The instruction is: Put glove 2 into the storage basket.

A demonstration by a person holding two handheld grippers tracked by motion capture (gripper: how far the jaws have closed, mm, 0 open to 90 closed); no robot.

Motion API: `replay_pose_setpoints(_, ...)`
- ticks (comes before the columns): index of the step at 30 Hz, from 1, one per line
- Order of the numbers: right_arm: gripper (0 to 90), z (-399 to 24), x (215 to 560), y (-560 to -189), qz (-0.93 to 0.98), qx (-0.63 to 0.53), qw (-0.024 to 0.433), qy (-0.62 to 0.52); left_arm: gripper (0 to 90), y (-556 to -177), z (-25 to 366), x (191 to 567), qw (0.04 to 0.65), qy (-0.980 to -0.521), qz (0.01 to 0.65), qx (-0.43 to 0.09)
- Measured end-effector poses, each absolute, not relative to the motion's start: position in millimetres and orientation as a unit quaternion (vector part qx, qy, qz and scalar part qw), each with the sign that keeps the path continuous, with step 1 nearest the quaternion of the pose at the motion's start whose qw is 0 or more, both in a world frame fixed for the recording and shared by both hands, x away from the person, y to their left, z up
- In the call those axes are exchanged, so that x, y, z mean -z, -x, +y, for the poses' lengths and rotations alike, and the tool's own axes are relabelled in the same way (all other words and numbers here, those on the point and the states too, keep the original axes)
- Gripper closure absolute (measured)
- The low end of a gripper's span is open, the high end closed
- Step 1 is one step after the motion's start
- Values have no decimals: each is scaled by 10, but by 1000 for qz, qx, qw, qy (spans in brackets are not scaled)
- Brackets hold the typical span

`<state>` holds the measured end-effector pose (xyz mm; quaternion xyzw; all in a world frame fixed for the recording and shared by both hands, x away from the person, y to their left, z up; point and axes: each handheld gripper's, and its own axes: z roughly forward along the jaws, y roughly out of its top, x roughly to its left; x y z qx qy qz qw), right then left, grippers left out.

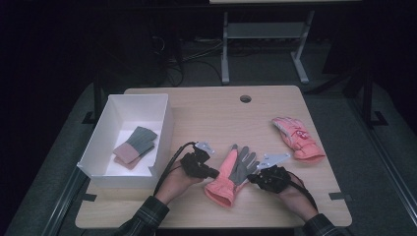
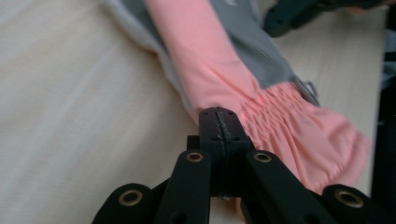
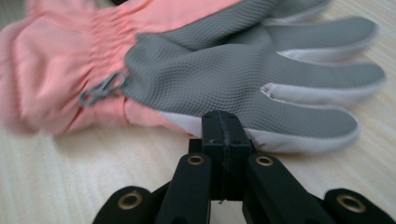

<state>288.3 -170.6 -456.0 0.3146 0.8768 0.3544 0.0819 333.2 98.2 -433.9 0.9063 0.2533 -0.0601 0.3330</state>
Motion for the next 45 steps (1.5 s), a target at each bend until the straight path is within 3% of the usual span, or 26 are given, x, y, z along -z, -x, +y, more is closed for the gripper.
replay_pose_setpoints(14,900,-1685,4574,-3106,866,-355,95,-338,897,-3116,806,4406,345,-906,222,101)
replay_pose_setpoints(29,900,-1647,4581,-3236,863,-355,91,-348,886,-2990,576,4435,353,-910,191,101)
replay_pose_setpoints(32,896,-1680,4546,-3244,860,-357,92,-351,829,-2970,621,4416,352,-912,188,94)
replay_pose_setpoints(34,826,-1737,4496,-3268,859,-356,90,-356,799,-2928,684,4395,348,-915,187,77)
replay_pose_setpoints(37,731,-1850,4443,-3336,860,-348,92,-363,686,-2867,784,4391,340,-921,186,46)
replay_pose_setpoints(38,655,-1941,4395,-3397,855,-348,91,-374,620,-2851,807,4394,338,-921,187,41)
replay_pose_setpoints(41,612,-2036,4336,-3454,846,-353,92,-389,516,-2795,910,4406,341,-918,199,29)
replay_pose_setpoints(42,542,-2123,4279,-3505,842,-356,106,-391,475,-2775,989,4417,342,-915,210,25)
replay_pose_setpoints(45,533,-2215,4203,-3557,835,-360,112,-401,412,-2758,1071,4432,347,-912,217,19)
